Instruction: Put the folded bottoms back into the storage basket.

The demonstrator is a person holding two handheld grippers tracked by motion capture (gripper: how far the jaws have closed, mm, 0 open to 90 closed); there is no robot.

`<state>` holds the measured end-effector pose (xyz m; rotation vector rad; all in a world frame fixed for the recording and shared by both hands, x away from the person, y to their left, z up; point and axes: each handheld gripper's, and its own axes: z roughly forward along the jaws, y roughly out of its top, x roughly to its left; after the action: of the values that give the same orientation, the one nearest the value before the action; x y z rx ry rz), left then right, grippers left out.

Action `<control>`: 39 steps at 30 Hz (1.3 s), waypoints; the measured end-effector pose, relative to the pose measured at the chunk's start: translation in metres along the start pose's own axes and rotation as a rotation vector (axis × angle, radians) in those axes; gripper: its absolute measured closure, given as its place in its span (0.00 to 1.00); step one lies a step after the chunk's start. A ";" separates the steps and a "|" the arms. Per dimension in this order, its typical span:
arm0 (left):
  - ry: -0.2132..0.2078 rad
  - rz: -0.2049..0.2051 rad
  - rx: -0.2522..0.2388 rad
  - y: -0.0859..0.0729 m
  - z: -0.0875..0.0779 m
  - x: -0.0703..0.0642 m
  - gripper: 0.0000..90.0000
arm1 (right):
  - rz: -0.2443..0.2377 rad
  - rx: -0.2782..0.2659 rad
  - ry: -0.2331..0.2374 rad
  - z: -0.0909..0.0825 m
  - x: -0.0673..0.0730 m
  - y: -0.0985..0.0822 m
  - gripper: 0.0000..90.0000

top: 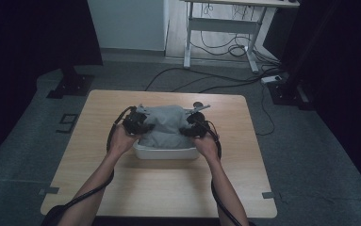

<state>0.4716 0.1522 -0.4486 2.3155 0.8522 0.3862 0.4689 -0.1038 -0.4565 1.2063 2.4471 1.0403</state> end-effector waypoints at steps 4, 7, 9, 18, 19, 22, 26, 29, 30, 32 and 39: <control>0.003 0.002 0.038 -0.001 0.009 0.001 0.85 | 0.020 0.032 -0.002 0.010 -0.003 -0.002 0.76; 0.007 0.010 0.066 0.000 0.014 0.001 0.84 | 0.027 0.052 -0.003 0.015 -0.004 -0.002 0.75; 0.017 0.022 0.082 0.000 0.017 0.001 0.81 | 0.033 0.066 -0.005 0.017 -0.004 -0.002 0.72; 0.100 0.034 0.083 0.002 0.016 0.006 0.64 | 0.038 0.091 -0.064 0.016 -0.007 -0.002 0.53; 0.106 0.032 0.083 0.003 0.014 0.007 0.63 | 0.038 0.087 -0.064 0.014 -0.008 -0.002 0.52; 0.119 0.026 0.076 0.004 0.009 0.010 0.61 | 0.030 0.094 -0.079 0.010 -0.009 0.000 0.51; 0.132 0.020 0.067 0.004 0.003 0.013 0.59 | 0.016 0.077 -0.095 0.002 -0.010 0.003 0.50; 0.138 0.008 0.057 0.003 -0.001 0.016 0.58 | 0.010 0.067 -0.095 -0.004 -0.010 0.006 0.48; 0.139 0.003 0.051 0.003 -0.003 0.017 0.57 | 0.004 0.068 -0.095 -0.007 -0.009 0.008 0.48; 0.140 -0.003 0.044 0.003 -0.006 0.018 0.55 | 0.005 0.058 -0.103 -0.013 -0.010 0.011 0.47; 0.111 -0.025 0.004 0.001 -0.012 0.019 0.52 | 0.024 0.026 -0.107 -0.033 -0.016 0.016 0.63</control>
<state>0.4812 0.1696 -0.4378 2.3019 0.9359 0.5070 0.4728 -0.1260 -0.4231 1.2686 2.3776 0.9275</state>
